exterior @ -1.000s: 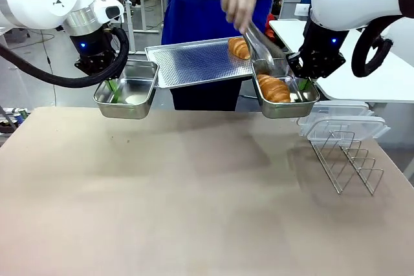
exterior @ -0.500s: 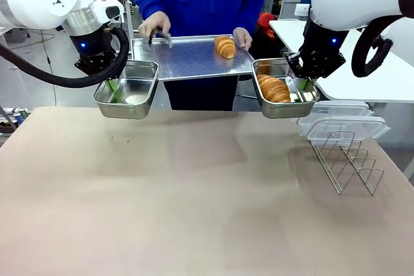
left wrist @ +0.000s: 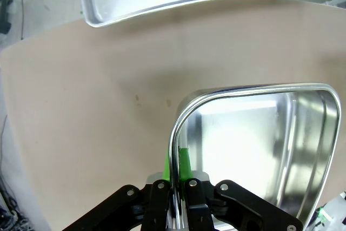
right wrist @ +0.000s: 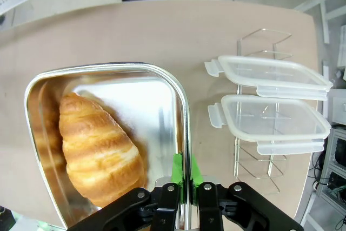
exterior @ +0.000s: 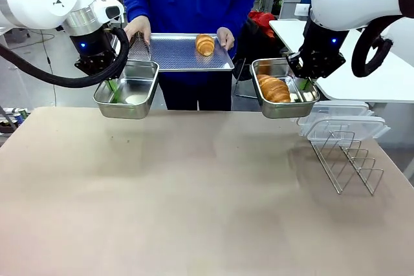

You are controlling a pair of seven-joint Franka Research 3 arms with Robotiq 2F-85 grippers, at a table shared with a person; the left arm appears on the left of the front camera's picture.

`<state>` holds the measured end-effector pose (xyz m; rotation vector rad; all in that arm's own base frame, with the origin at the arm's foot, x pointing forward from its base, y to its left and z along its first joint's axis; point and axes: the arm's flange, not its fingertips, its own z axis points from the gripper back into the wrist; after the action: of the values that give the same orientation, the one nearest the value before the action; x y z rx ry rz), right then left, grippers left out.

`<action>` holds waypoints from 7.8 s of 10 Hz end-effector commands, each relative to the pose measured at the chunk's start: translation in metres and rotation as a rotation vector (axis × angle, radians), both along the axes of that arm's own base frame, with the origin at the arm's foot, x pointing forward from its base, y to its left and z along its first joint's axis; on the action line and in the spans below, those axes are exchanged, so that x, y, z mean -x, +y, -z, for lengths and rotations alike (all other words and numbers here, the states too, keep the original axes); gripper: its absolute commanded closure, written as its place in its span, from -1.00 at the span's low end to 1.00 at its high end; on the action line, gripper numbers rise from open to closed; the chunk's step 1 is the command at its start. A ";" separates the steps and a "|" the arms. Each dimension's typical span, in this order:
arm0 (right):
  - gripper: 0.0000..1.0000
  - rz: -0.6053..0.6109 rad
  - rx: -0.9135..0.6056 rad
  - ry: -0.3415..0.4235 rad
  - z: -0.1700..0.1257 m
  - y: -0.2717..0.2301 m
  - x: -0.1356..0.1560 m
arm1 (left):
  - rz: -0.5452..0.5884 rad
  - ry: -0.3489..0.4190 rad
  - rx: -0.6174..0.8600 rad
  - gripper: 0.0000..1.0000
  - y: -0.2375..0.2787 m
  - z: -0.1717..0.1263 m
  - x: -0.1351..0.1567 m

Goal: Place the bread in airtight containers.
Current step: Once an object is inside an Airtight Container , place the container in the center of the table.

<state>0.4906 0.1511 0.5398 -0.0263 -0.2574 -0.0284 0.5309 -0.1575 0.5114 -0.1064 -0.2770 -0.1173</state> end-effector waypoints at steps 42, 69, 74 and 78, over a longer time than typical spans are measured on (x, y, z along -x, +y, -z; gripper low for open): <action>-1.00 -0.235 -0.053 -0.111 0.030 -0.032 0.005 | 0.002 -0.012 -0.001 1.00 0.003 -0.005 0.000; -1.00 -0.769 -0.249 -0.233 -0.016 -0.177 0.052 | 0.002 -0.012 -0.001 1.00 0.003 -0.005 0.000; -1.00 -0.769 -0.249 -0.233 -0.016 -0.177 0.052 | 0.002 -0.012 -0.001 1.00 0.003 -0.005 0.000; -1.00 -0.769 -0.249 -0.233 -0.016 -0.177 0.052 | 0.002 -0.012 -0.001 1.00 0.003 -0.005 0.000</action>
<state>0.4370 -0.0258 0.5564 0.3109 -0.4614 0.7057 0.5311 -0.1572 0.5120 -0.1064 -0.2784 -0.1168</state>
